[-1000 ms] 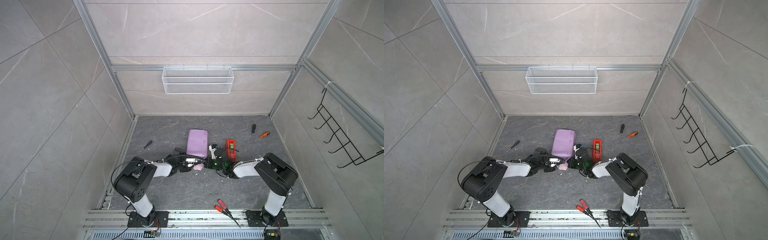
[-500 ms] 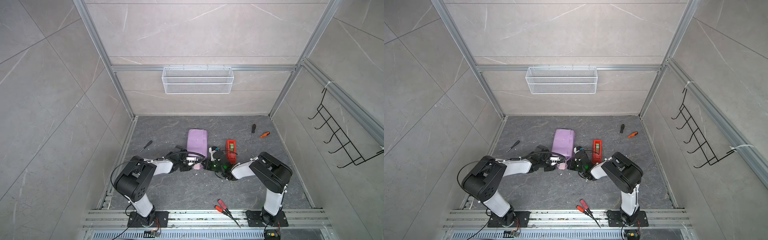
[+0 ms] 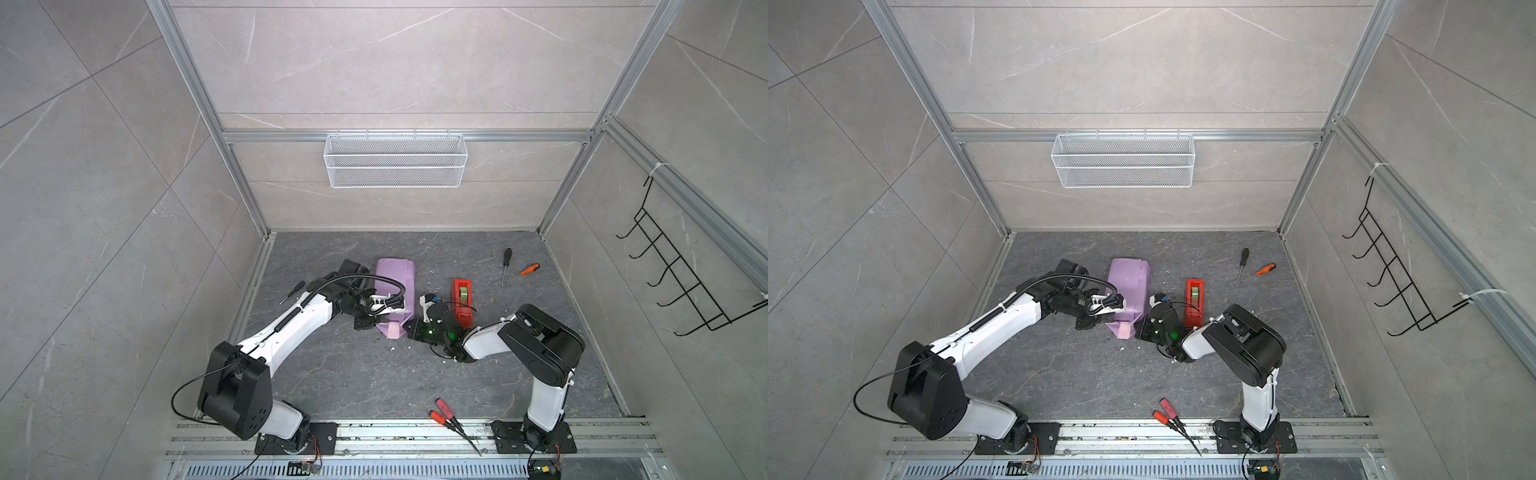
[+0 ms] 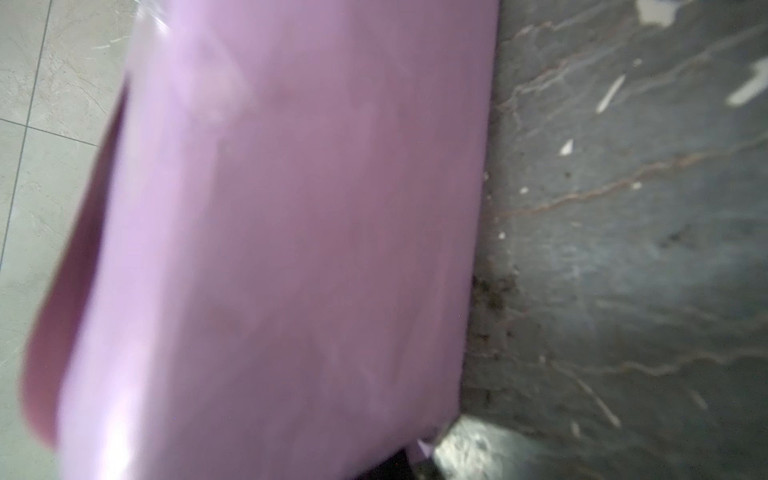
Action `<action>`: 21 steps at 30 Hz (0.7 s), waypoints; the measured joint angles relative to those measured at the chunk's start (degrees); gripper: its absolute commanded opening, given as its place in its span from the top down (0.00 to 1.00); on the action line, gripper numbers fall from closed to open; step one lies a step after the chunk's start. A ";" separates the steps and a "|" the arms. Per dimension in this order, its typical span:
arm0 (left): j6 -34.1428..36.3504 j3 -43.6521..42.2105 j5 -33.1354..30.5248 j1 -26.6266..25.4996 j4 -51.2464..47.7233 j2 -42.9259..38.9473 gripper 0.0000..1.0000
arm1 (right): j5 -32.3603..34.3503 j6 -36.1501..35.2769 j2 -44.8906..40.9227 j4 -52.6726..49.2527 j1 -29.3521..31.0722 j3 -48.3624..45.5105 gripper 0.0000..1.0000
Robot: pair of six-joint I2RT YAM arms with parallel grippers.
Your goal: Wrap the gift box in paper
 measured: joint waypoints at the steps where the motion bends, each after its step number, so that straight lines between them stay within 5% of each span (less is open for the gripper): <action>1: -1.05 0.37 -0.17 -0.28 0.33 -0.07 0.67 | 0.00 0.17 0.00 0.28 0.00 -0.17 1.00; 5: -4.04 0.28 -4.52 -2.34 5.70 2.14 0.60 | -0.02 0.79 0.04 1.05 0.00 -0.50 1.00; 8: -4.72 0.31 -7.58 -3.78 10.23 5.49 0.38 | -0.04 1.27 0.13 1.36 0.00 -0.55 1.00; 13: -5.22 0.31 -10.43 -5.70 14.49 9.88 0.30 | -0.09 1.44 0.42 1.81 0.00 -0.61 1.00; 14: -5.42 0.26 -10.99 -6.12 15.30 10.34 0.03 | -0.22 1.44 0.61 2.12 -0.02 -0.59 1.00; 21: -8.50 -2.80 -14.21 -8.50 21.62 11.43 0.00 | -0.70 1.44 1.53 3.69 -0.02 -0.37 1.00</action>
